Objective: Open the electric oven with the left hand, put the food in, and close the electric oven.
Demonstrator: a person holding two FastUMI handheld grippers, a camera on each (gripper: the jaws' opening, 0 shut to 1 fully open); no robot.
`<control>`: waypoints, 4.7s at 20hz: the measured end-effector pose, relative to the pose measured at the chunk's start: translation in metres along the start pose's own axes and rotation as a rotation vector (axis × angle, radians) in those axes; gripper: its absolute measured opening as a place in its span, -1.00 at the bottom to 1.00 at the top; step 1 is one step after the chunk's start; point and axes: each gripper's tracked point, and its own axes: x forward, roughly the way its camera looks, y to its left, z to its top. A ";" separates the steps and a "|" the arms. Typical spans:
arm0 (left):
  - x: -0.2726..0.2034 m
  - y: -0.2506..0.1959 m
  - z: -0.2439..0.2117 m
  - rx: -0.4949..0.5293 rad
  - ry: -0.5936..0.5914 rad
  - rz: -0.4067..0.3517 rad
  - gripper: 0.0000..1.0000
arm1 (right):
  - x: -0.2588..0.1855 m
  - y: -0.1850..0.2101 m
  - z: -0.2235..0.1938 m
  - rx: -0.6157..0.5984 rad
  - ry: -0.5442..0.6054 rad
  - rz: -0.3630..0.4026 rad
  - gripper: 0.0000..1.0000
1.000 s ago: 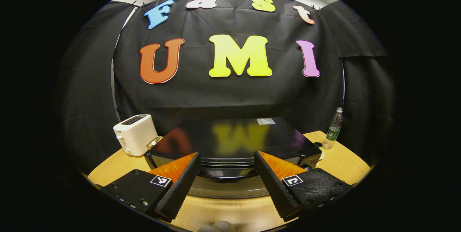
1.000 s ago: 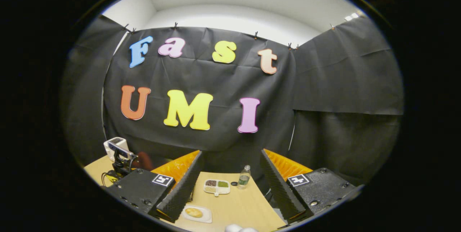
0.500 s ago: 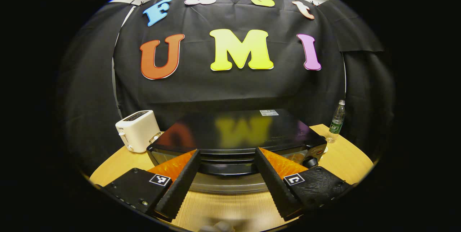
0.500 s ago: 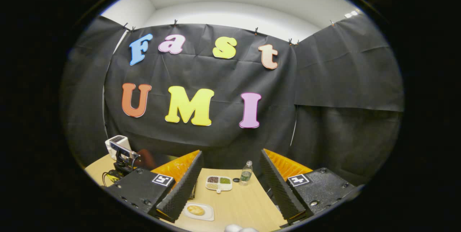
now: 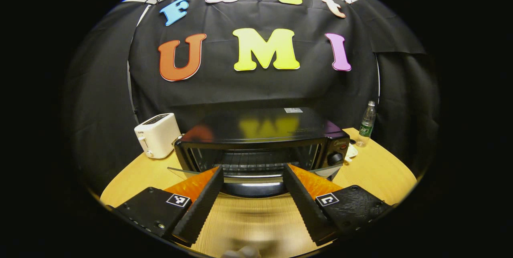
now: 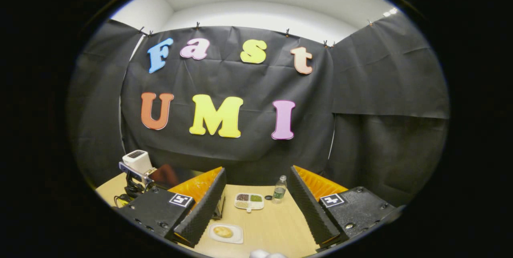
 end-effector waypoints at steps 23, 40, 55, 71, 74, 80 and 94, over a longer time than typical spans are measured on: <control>-0.051 -0.004 -0.130 -0.053 0.326 -0.024 0.93 | -0.024 0.005 -0.038 -0.001 0.061 0.022 1.00; -0.062 -0.004 -0.105 -0.061 0.263 -0.041 0.86 | -0.021 0.002 -0.029 0.041 0.027 0.023 1.00; -0.204 0.057 0.172 -0.077 -0.284 0.021 0.85 | -0.016 0.019 -0.062 0.016 0.020 0.038 1.00; -0.249 0.076 0.206 -0.036 -0.338 0.044 0.84 | 0.052 0.112 -0.376 0.041 0.496 0.133 1.00; -0.248 0.085 0.207 -0.015 -0.335 0.074 0.84 | 0.073 0.123 -0.410 0.046 0.562 0.147 1.00; -0.241 0.095 0.204 0.005 -0.321 0.107 0.85 | 0.104 0.130 -0.440 0.022 0.617 0.124 1.00; -0.230 0.096 0.206 0.024 -0.319 0.116 0.85 | 0.115 0.136 -0.456 0.063 0.672 0.132 0.69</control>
